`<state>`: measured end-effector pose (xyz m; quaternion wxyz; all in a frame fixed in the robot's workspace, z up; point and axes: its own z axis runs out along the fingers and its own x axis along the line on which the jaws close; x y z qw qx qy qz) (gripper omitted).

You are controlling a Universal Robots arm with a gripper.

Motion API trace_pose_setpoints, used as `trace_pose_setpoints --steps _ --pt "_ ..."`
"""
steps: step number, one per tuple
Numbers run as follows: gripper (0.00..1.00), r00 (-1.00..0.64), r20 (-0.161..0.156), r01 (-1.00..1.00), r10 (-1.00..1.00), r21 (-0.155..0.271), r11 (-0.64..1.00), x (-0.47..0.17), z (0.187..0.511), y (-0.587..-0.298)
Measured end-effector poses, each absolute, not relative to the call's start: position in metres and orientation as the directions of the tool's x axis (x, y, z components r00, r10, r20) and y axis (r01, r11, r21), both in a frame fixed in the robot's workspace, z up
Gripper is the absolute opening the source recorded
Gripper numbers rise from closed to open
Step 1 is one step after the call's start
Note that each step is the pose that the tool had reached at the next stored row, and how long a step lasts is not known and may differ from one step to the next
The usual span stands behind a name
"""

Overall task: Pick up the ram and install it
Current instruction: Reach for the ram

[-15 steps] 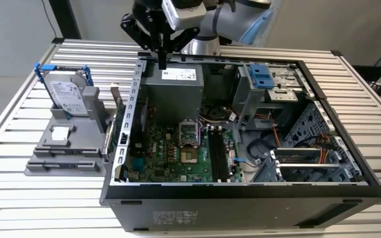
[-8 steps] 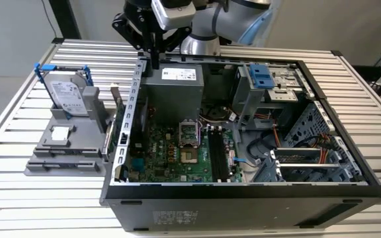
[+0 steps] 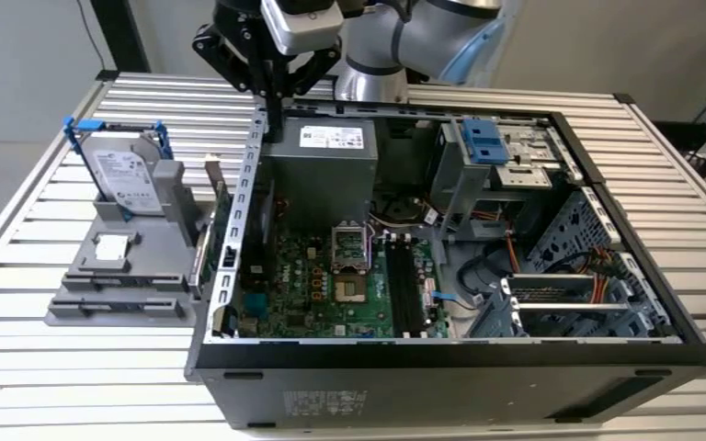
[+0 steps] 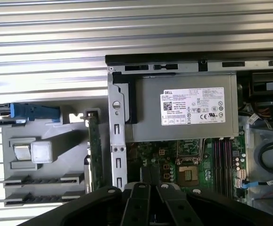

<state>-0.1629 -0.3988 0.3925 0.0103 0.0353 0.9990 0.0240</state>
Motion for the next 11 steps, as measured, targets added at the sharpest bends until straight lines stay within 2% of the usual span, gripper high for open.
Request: trace_pose_setpoints --steps 11 --pt "0.00 -0.997 -0.019 0.070 0.071 0.049 0.996 -0.178 0.393 -0.399"
